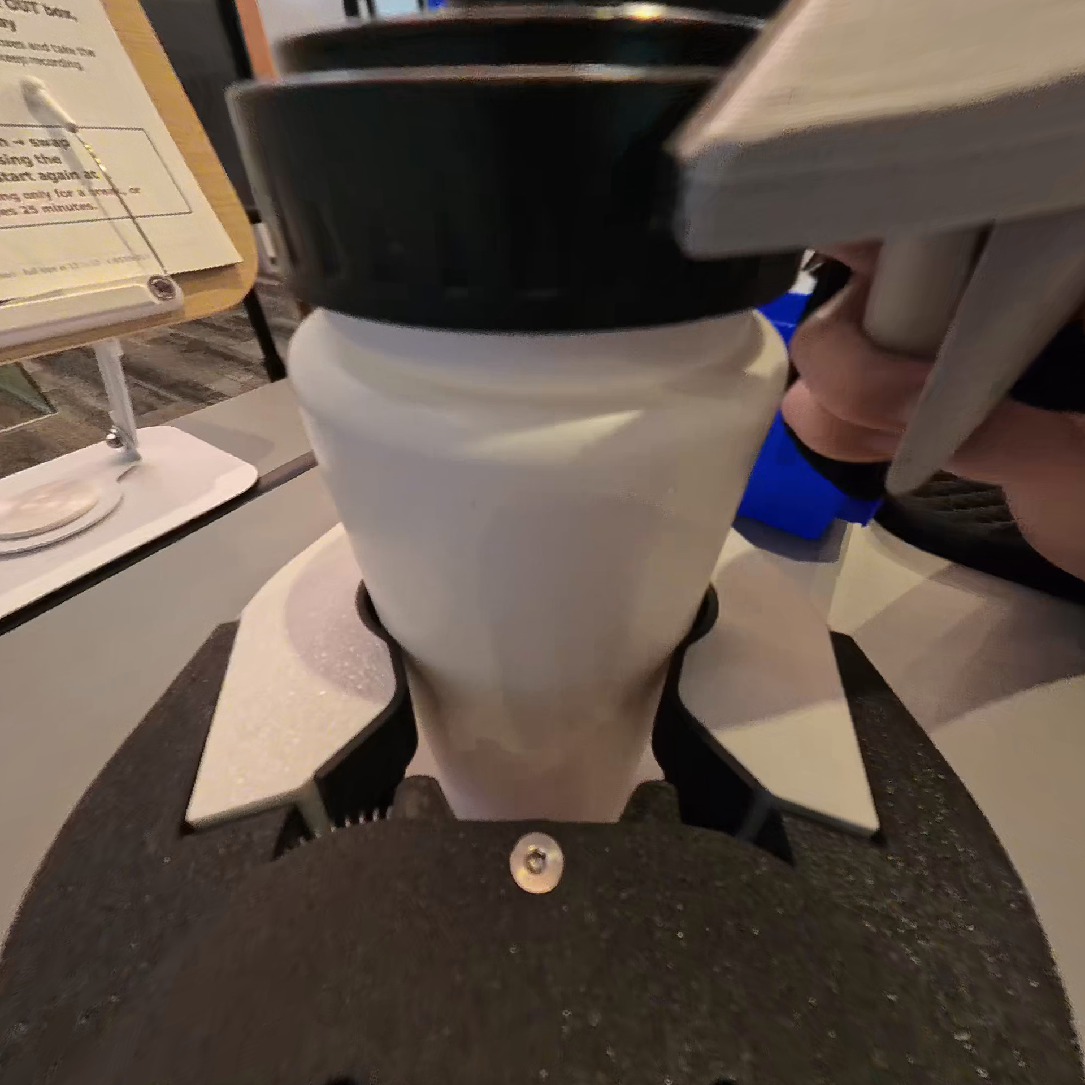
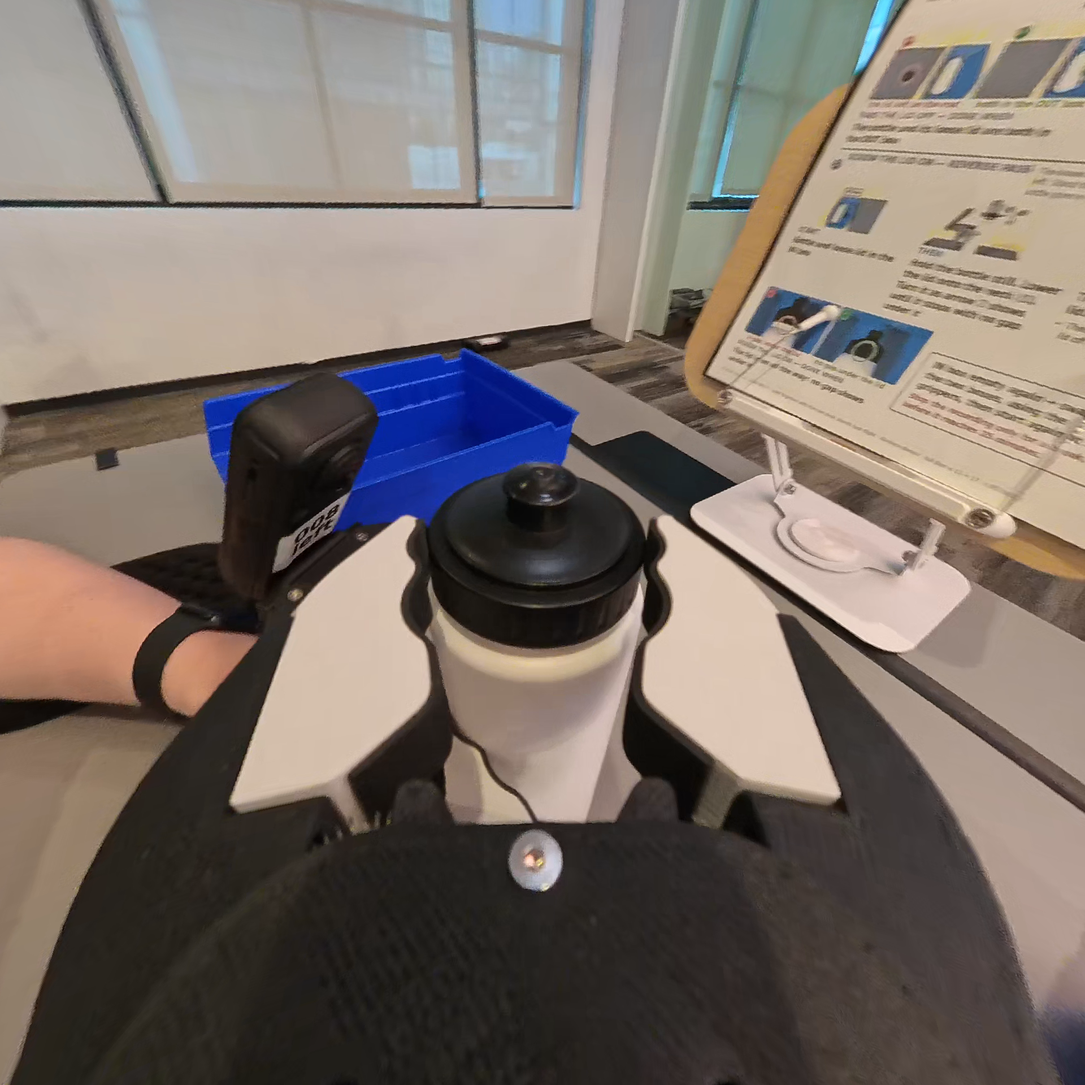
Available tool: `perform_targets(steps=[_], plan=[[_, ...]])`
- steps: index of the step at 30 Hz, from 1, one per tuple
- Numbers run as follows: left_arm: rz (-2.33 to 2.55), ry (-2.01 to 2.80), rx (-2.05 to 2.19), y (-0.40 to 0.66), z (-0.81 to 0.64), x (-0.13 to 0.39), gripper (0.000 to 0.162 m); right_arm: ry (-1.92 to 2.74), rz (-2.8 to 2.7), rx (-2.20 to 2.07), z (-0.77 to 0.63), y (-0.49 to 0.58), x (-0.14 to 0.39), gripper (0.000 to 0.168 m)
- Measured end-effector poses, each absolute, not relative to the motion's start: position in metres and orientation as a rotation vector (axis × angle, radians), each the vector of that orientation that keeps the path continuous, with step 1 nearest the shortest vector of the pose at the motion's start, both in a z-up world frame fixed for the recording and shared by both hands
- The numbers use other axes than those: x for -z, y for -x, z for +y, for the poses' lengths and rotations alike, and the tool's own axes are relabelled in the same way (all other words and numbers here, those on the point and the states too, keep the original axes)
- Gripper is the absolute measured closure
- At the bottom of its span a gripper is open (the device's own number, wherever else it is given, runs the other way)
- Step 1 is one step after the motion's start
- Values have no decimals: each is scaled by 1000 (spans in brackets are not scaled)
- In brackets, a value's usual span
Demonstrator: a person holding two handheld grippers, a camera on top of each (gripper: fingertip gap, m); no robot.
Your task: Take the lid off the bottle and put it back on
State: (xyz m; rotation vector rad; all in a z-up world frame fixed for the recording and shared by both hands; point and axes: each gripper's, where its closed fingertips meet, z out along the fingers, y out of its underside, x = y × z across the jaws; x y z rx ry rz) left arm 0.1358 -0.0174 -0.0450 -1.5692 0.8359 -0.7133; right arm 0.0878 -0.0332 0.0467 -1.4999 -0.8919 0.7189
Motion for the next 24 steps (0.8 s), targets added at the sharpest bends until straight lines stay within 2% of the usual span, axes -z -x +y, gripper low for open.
perform_targets(steps=[4,8,10,12,14,17,24], plan=[[892,1549,770,-139,-22,45,60,1412,-1116,-907,-42,-90,-51,91],[952,1505,849,-146,-32,45,60,1383,-1150,-1085,-45,-96,-52,101],[971,1495,867,-149,-35,45,60,1383,-1177,-1116,-48,-96,-50,99],[984,1492,876,-150,-36,45,60,1370,-1203,-1105,-50,-96,-49,98],[988,1497,881,-150,-37,45,60,1368,-1232,-1097,-53,-95,-48,90],[979,1511,881,-150,-36,46,60,1378,-1202,-1055,-48,-95,-47,96],[893,1610,725,-142,-23,50,60,1519,-1056,-830,-37,-91,-45,95]])
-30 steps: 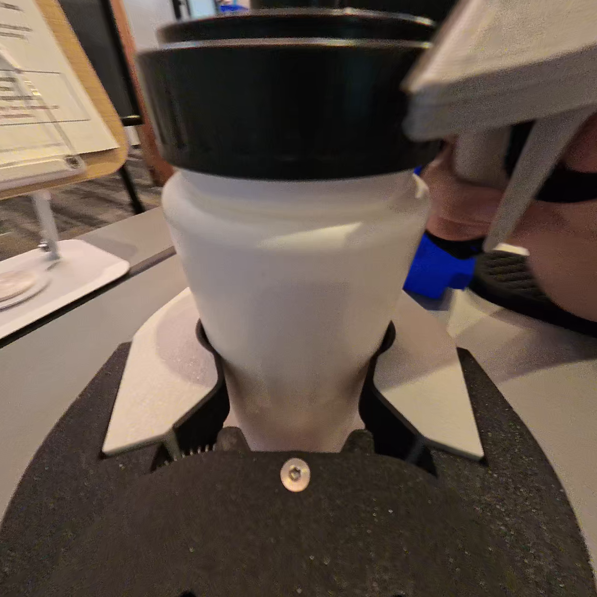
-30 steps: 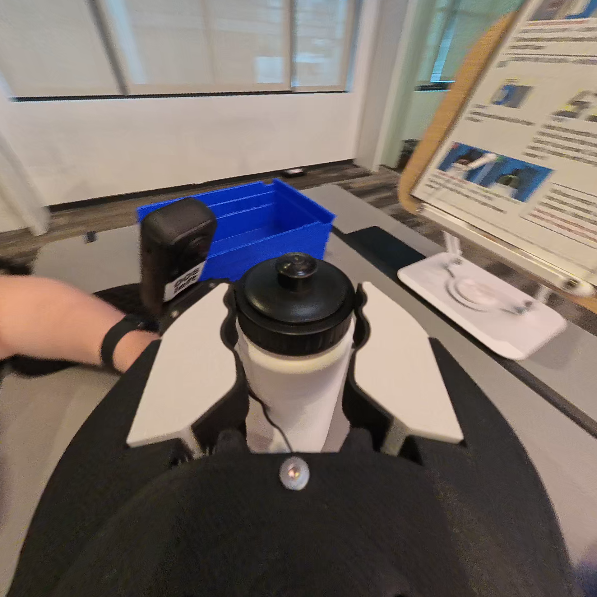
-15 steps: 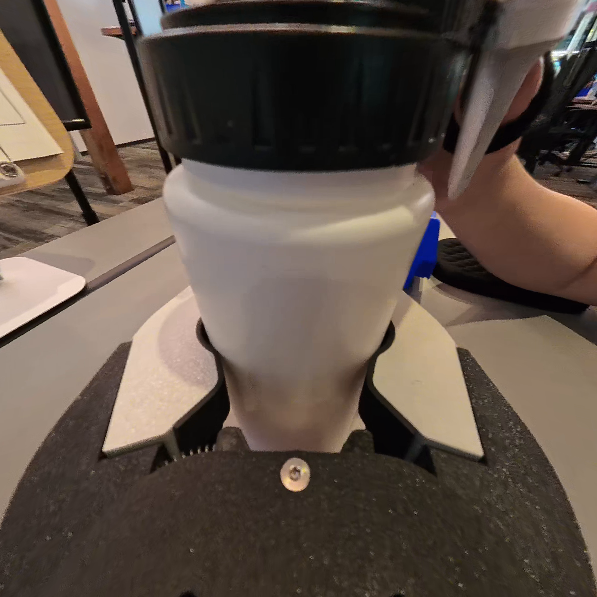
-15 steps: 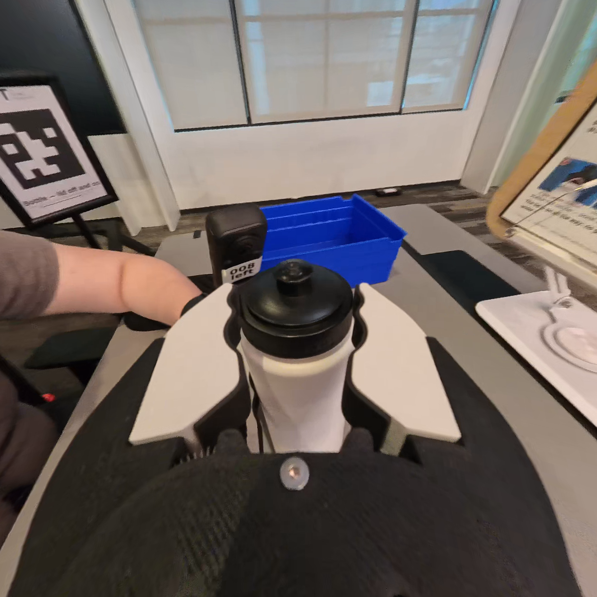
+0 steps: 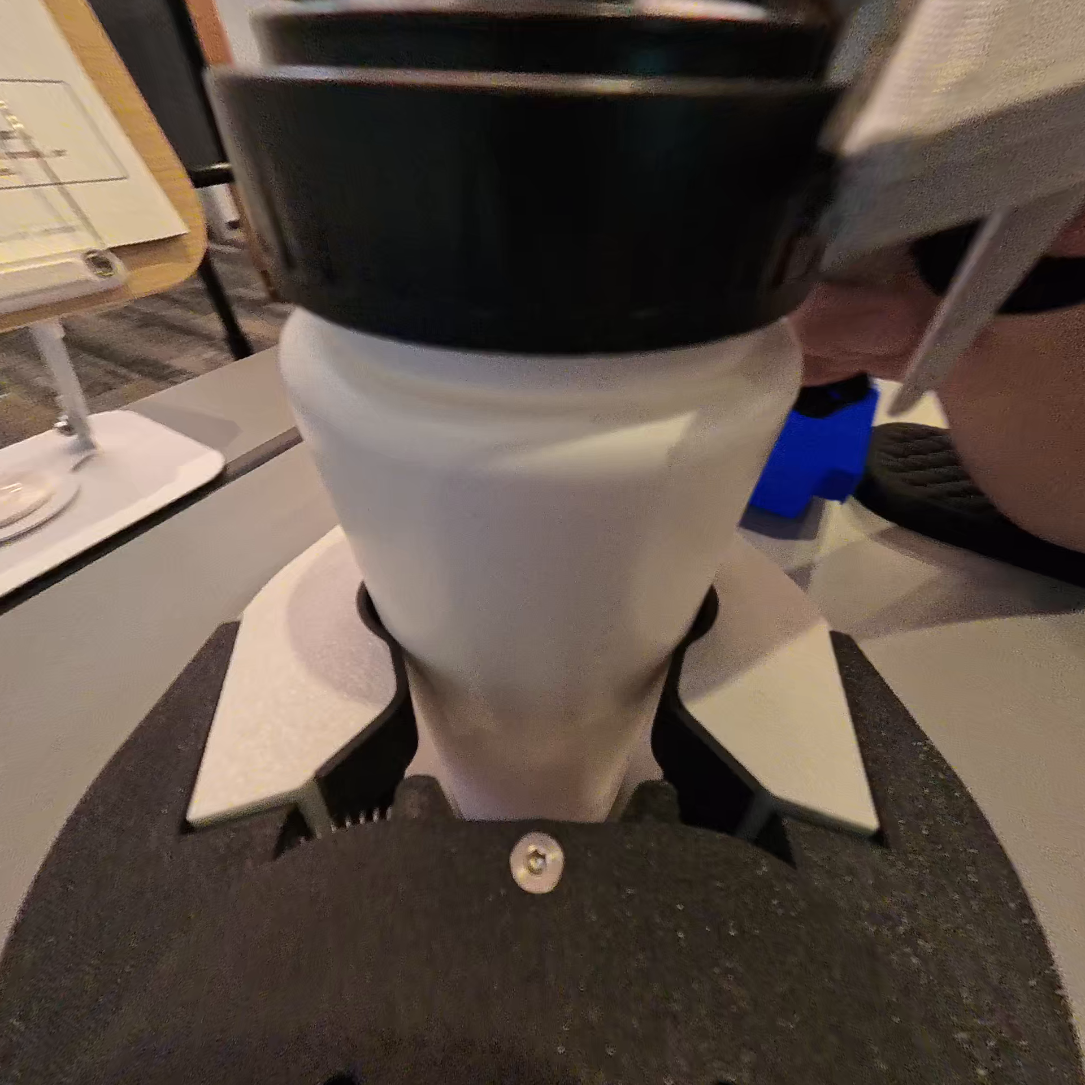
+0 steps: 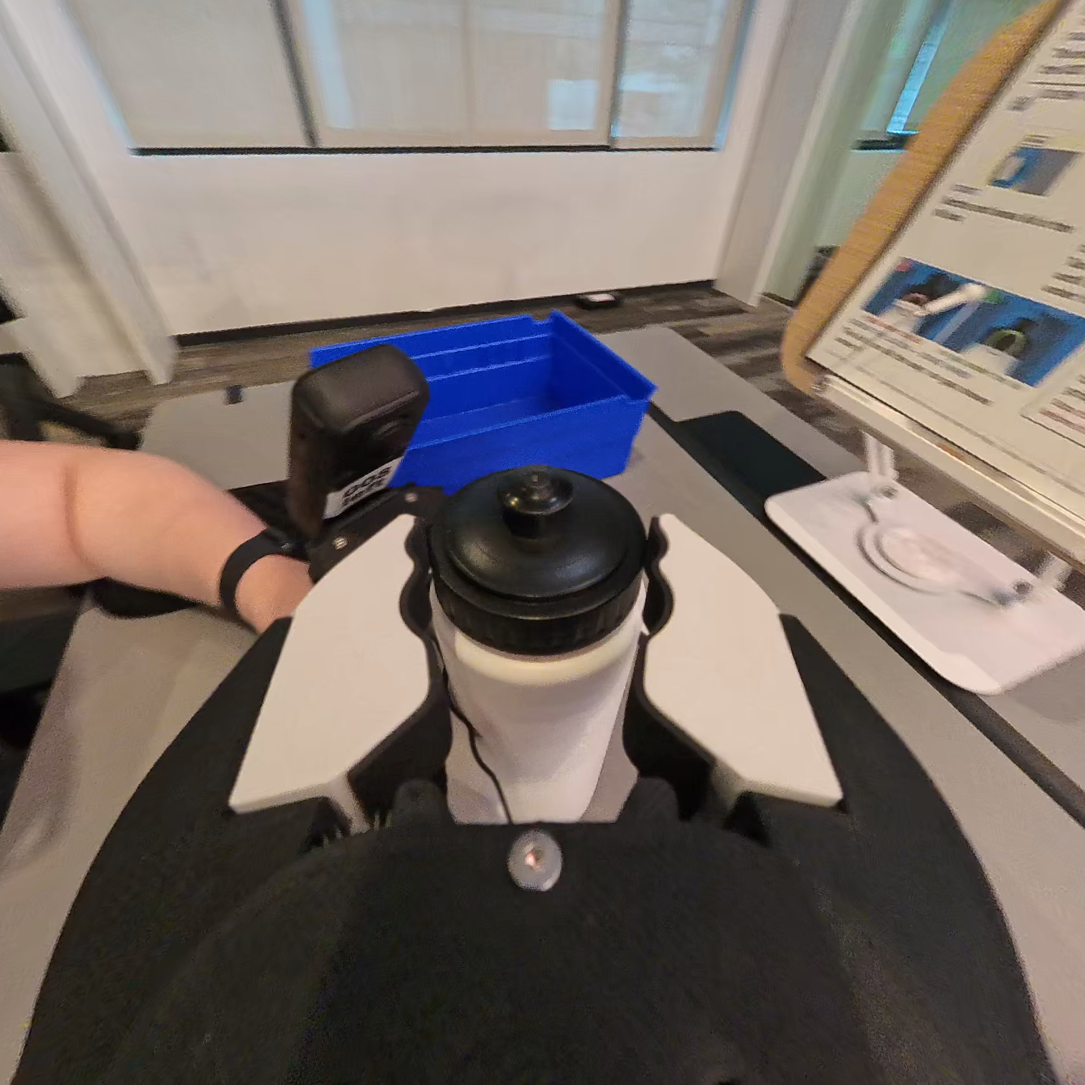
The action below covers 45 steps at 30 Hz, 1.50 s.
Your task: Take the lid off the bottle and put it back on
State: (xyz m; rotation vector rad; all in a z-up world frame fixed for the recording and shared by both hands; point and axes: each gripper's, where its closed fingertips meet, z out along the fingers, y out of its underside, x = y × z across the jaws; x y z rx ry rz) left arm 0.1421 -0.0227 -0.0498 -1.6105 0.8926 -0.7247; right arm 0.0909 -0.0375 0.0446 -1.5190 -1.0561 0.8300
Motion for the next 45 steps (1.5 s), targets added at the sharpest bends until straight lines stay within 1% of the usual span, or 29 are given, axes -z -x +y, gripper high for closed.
perform_targets(steps=[3,5,8,10,13,14,16,21,29,32,35,40,45], plan=[[833,1647,650,-136,-18,51,60,1543,-881,-737,-35,-89,-46,95],[824,1650,635,-135,-18,51,60,1515,-857,-702,-35,-88,-46,95],[833,1641,656,-135,-16,50,60,1502,-981,-729,-35,-88,-45,96],[855,1640,660,-135,-16,51,60,1452,-1135,-773,-39,-89,-43,92],[858,1640,671,-136,-16,51,60,1402,-1235,-778,-35,-99,-39,92],[863,1641,674,-137,-16,51,60,1379,-1246,-795,-36,-99,-40,93],[869,1640,676,-137,-16,52,60,1345,-1252,-801,-38,-98,-41,100],[843,1662,663,-134,-13,52,60,1425,-1170,-821,-34,-96,-40,100],[760,1711,562,-123,-3,53,61,1501,-905,-570,-28,-89,-40,100],[769,1709,567,-123,-3,53,61,1489,-975,-619,-29,-90,-41,100],[796,1693,596,-126,-5,53,61,1433,-1111,-757,-35,-91,-44,93],[925,1625,738,-144,-23,53,61,1402,-1214,-935,-40,-96,-40,96],[918,1626,741,-145,-23,53,61,1434,-1178,-888,-37,-93,-38,95]])
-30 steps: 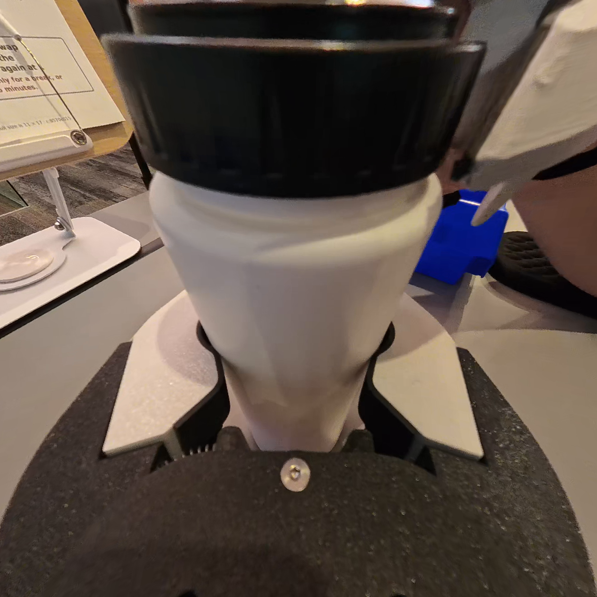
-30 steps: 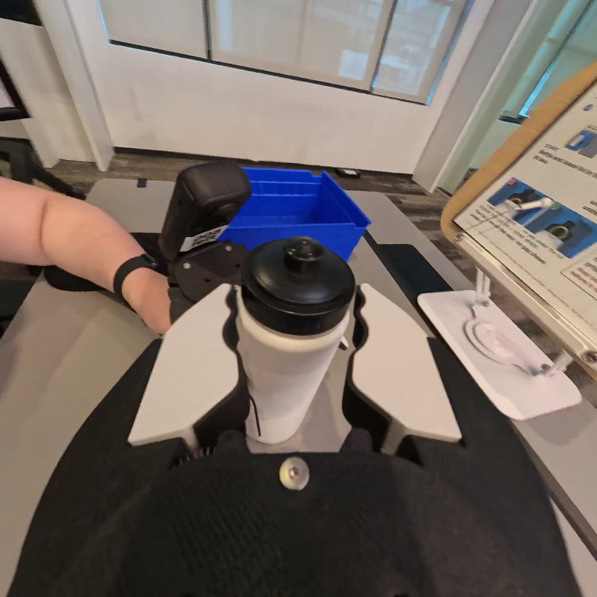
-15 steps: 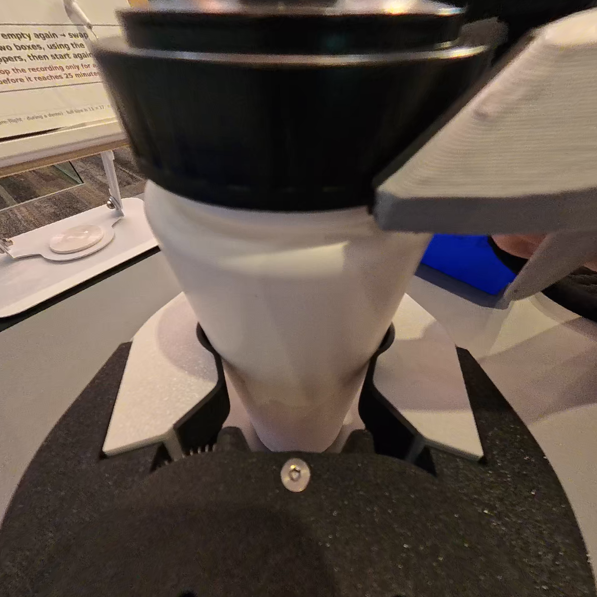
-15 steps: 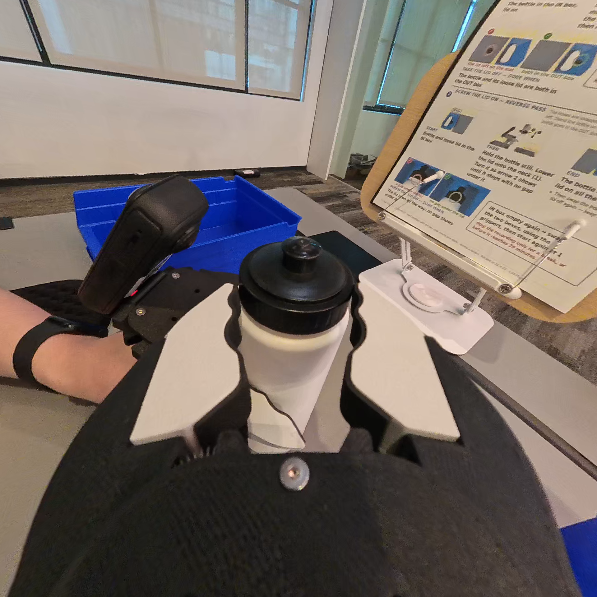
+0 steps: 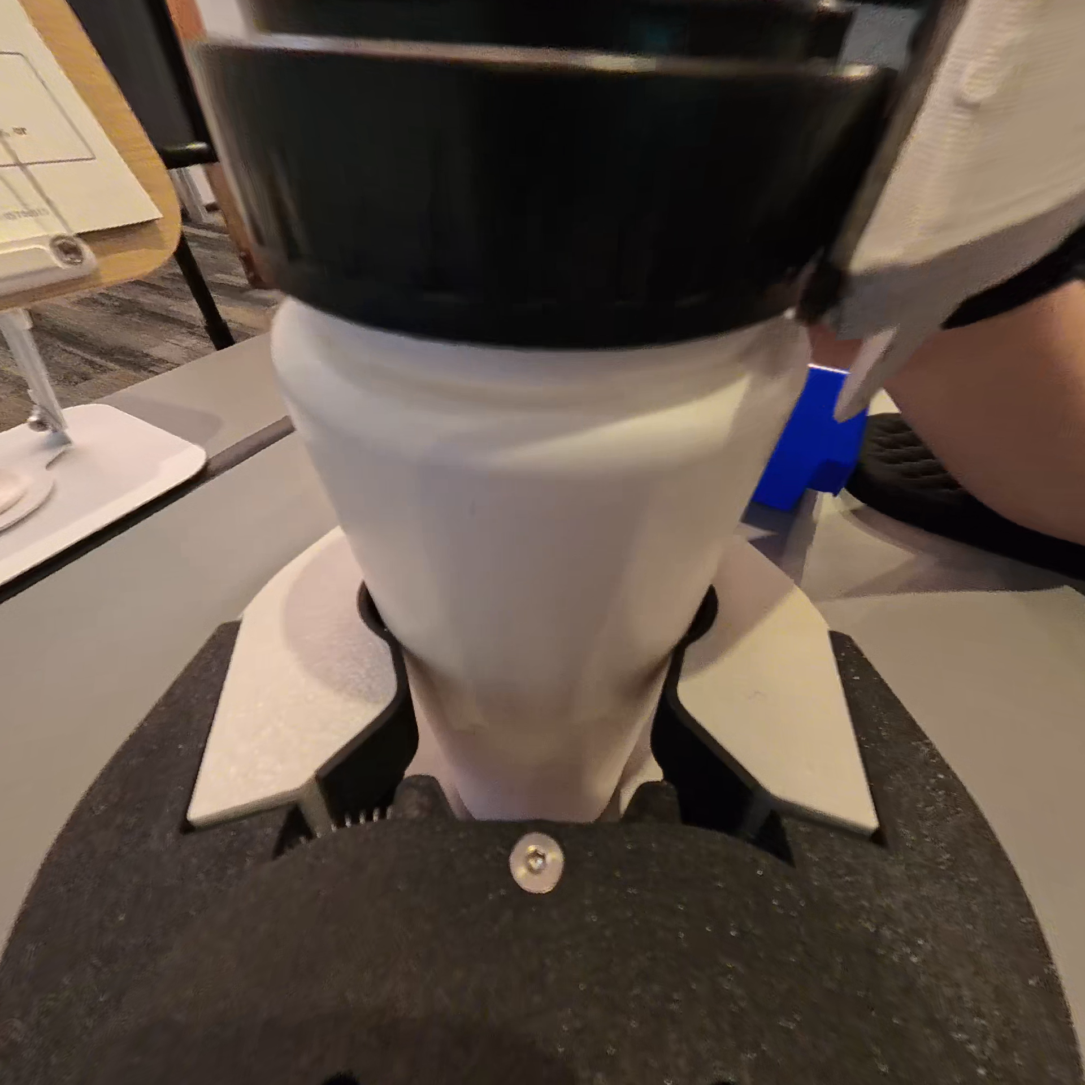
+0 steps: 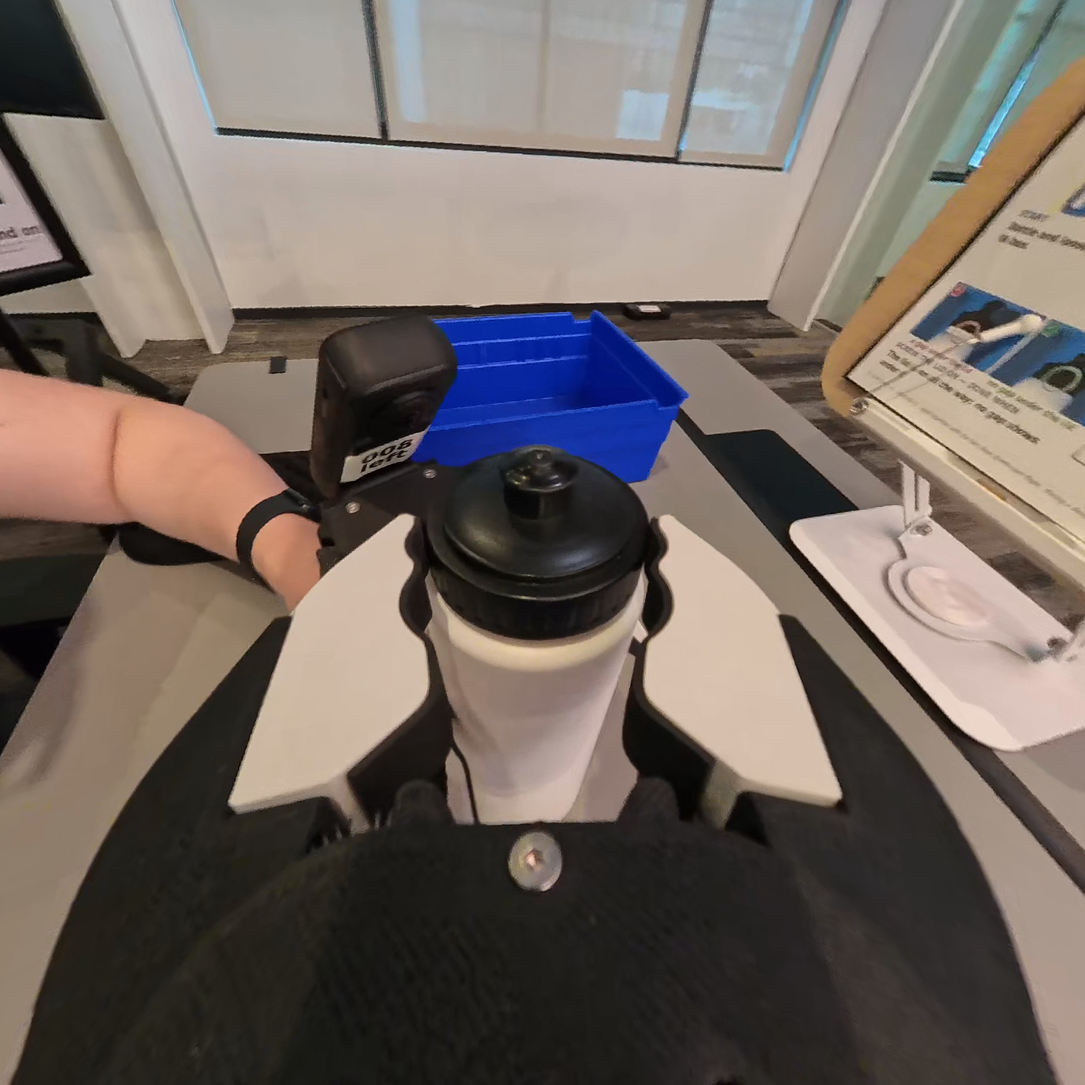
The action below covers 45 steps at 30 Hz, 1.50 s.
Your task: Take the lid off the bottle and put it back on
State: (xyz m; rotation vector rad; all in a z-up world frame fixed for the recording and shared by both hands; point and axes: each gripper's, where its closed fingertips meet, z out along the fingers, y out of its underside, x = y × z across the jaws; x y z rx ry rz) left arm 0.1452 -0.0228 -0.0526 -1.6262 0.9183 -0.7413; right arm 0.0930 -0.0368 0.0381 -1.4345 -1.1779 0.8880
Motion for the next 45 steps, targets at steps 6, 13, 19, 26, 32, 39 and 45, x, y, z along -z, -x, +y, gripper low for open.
perform_targets(steps=[6,13,19,26,32,39,45], plan=[[804,1707,600,-132,-9,55,61,1532,-850,-695,-27,-88,-39,95],[909,1657,693,-138,-17,54,61,1452,-1143,-846,-34,-92,-40,92],[984,1614,786,-147,-27,54,61,1425,-1213,-921,-39,-95,-37,95],[814,1741,565,-130,-8,58,60,1581,-846,-706,-27,-88,-36,96],[899,1691,633,-135,-13,59,61,1487,-1065,-823,-32,-88,-39,92],[1003,1649,761,-149,-28,60,61,1391,-1199,-931,-40,-98,-44,95],[869,1743,613,-136,-11,62,62,1518,-927,-712,-25,-92,-44,95]])
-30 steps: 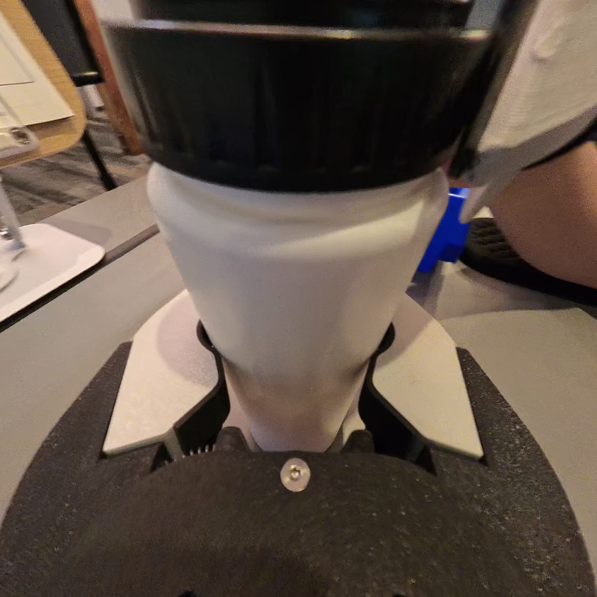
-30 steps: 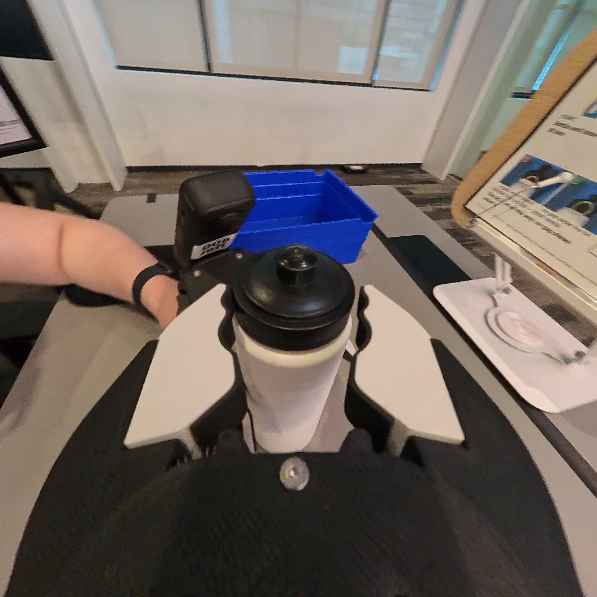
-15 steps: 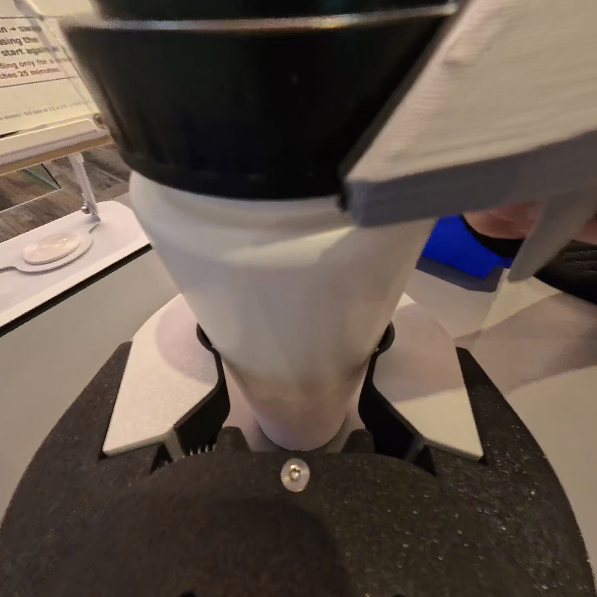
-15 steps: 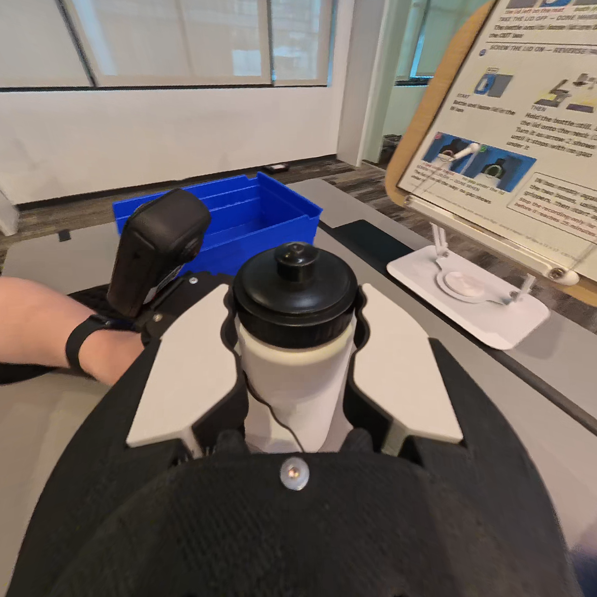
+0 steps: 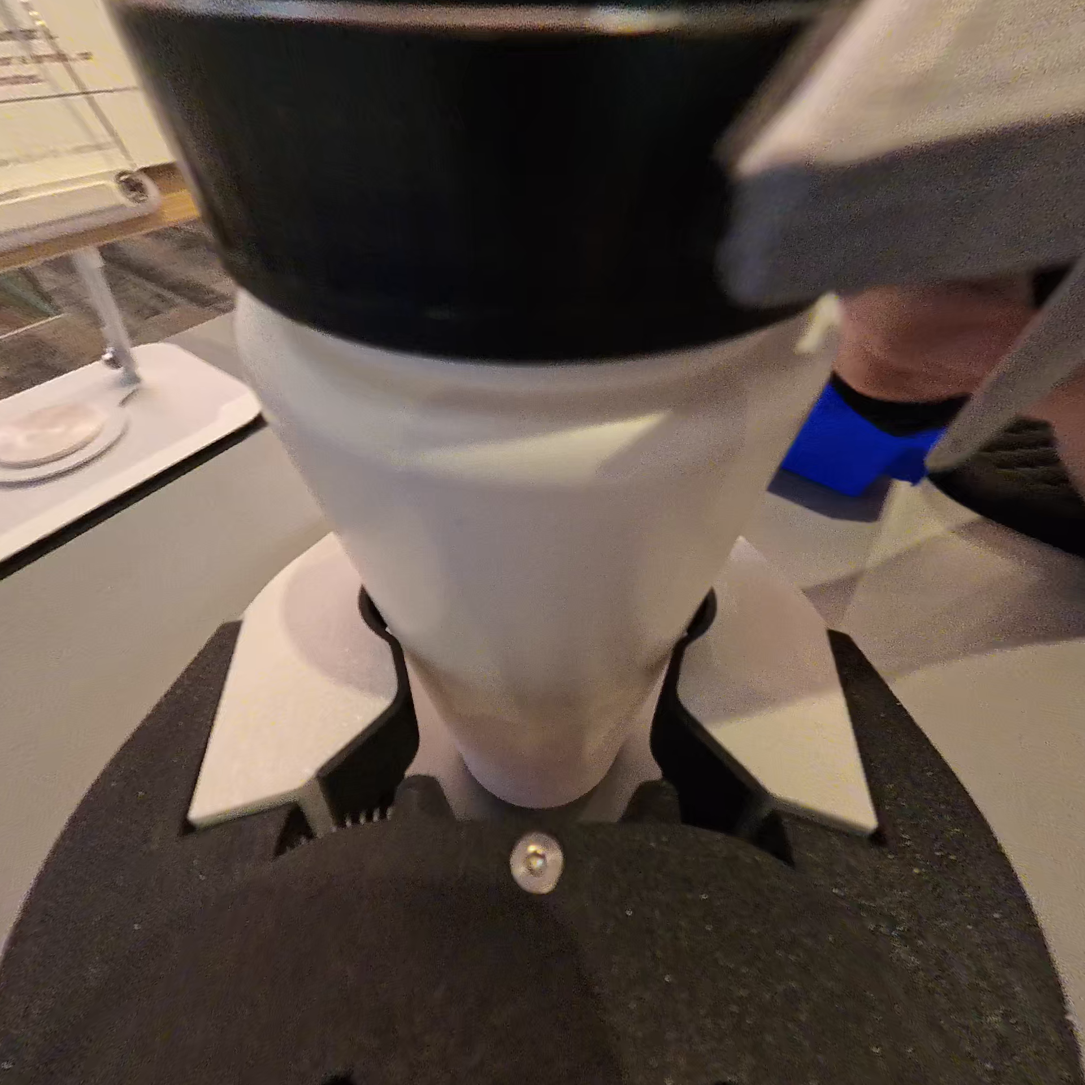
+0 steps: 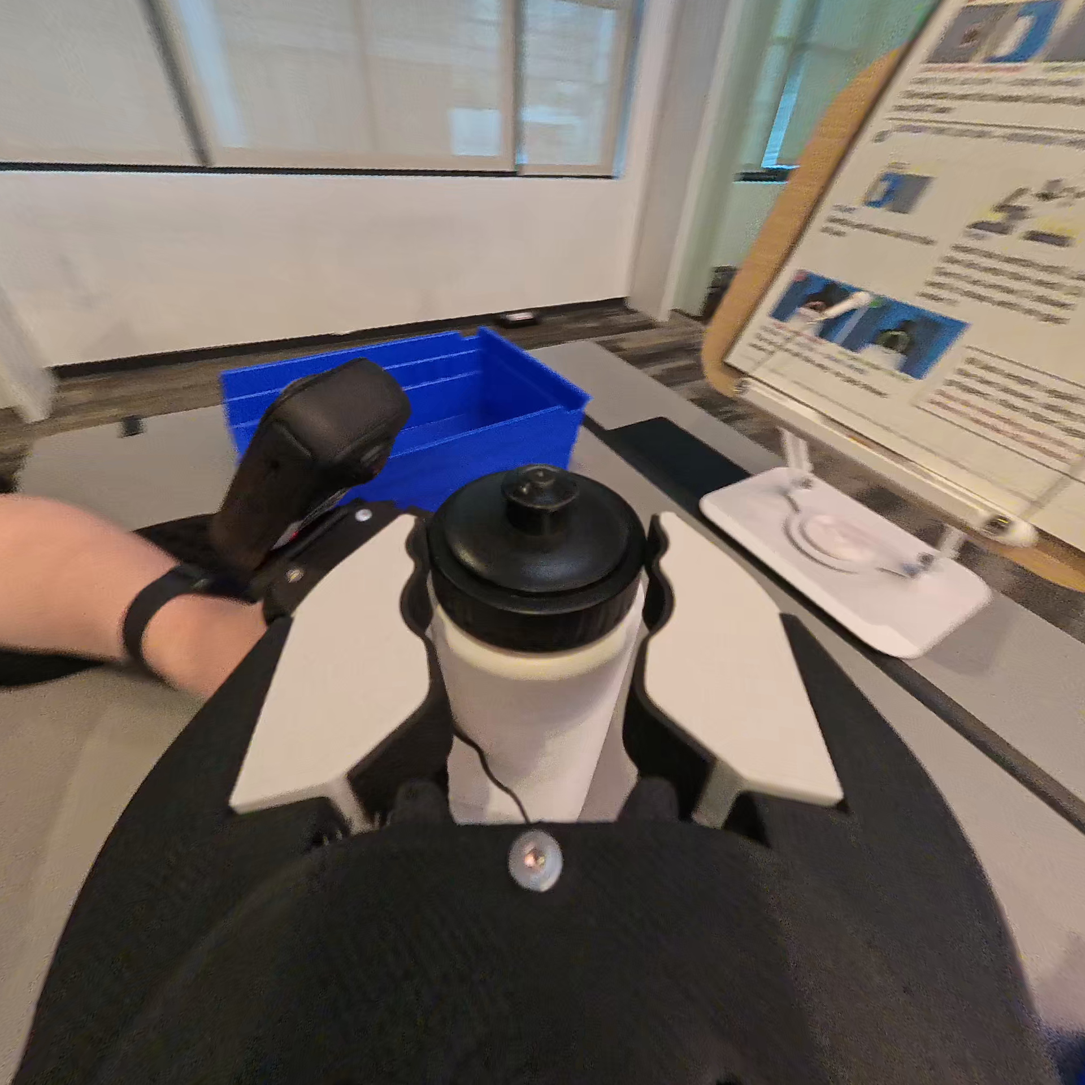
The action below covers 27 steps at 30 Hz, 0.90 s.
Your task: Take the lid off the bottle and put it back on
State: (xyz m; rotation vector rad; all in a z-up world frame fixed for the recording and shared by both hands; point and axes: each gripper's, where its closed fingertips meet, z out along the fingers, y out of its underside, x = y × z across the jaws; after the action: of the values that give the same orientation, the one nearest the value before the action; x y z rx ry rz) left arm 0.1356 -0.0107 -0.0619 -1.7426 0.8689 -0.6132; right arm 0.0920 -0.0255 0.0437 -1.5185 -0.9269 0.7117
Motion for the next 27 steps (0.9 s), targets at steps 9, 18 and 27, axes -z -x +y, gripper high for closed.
perform_targets(steps=[9,18,27], plan=[[941,1690,660,-138,-15,63,61,1479,-1122,-873,-35,-92,-40,90],[993,1671,749,-149,-26,63,62,1481,-1171,-868,-36,-93,-35,92],[859,1763,562,-134,-12,67,62,1528,-909,-674,-25,-87,-37,92]])
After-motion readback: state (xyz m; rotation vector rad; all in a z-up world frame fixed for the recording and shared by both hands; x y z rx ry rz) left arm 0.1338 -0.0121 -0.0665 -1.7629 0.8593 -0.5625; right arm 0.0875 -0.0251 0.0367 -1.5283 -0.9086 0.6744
